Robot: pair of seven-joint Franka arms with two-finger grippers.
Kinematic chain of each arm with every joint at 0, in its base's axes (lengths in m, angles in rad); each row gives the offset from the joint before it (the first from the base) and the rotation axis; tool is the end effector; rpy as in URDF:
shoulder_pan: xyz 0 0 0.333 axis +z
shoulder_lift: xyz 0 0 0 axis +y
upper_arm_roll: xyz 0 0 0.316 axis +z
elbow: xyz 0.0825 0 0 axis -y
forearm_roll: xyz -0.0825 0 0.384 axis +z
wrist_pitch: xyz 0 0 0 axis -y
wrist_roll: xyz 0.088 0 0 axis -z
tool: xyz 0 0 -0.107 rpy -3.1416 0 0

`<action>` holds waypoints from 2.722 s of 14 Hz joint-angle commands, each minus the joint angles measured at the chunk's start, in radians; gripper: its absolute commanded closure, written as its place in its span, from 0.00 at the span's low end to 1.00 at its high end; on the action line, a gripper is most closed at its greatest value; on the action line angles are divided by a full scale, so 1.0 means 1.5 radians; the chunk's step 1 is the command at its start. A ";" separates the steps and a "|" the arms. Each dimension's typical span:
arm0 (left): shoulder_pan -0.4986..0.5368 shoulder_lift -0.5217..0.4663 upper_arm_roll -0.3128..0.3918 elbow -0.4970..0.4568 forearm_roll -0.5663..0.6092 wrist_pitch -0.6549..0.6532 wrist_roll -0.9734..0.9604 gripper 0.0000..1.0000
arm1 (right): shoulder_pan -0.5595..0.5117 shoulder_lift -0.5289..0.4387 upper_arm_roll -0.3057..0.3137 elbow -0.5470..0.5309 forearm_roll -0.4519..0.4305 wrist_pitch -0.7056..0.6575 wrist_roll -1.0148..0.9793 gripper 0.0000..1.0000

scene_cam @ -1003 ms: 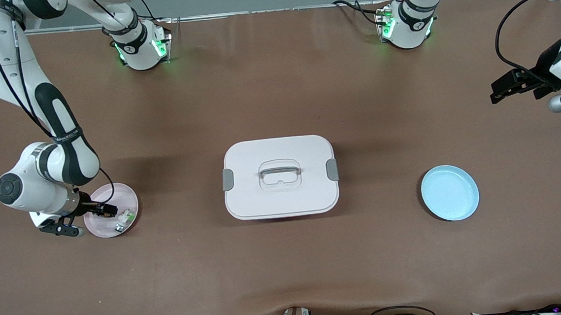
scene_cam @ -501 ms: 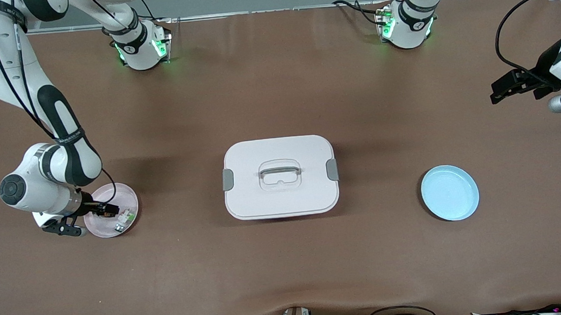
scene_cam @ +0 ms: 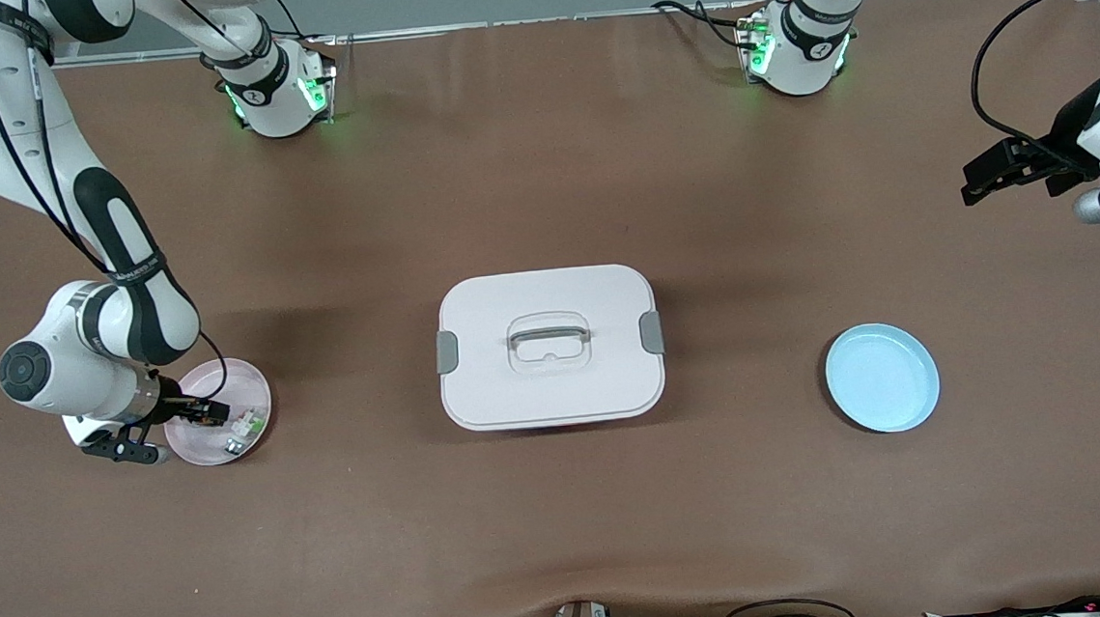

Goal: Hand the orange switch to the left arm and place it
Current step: 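Close the right gripper on the black-orange switch, then lift the switch over the box with the right gripper while the left gripper approaches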

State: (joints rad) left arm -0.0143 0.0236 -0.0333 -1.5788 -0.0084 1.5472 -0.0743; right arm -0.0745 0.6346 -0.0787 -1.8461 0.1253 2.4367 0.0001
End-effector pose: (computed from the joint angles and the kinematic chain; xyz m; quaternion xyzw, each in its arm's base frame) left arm 0.5576 -0.0273 0.6056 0.9995 0.0134 -0.0278 0.0029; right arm 0.6310 -0.0947 0.1764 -0.9927 0.1178 0.0189 0.0176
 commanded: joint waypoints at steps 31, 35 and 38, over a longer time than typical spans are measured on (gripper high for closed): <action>0.013 0.036 -0.056 0.059 -0.354 0.027 0.013 0.00 | 0.142 -0.209 0.058 0.208 0.458 -0.549 0.878 1.00; 0.034 0.066 -0.053 0.069 -0.447 0.056 0.016 0.00 | 0.167 -0.210 0.058 0.228 0.510 -0.524 0.929 1.00; -0.004 0.113 -0.081 0.065 -0.480 0.136 0.015 0.00 | 0.217 -0.207 0.058 0.244 0.521 -0.455 0.989 1.00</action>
State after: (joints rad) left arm 0.0245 0.1436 -0.1250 -1.5007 -0.7019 1.6907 -0.0586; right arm 0.2024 0.3303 0.0143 -1.4951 0.8819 1.7030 1.4154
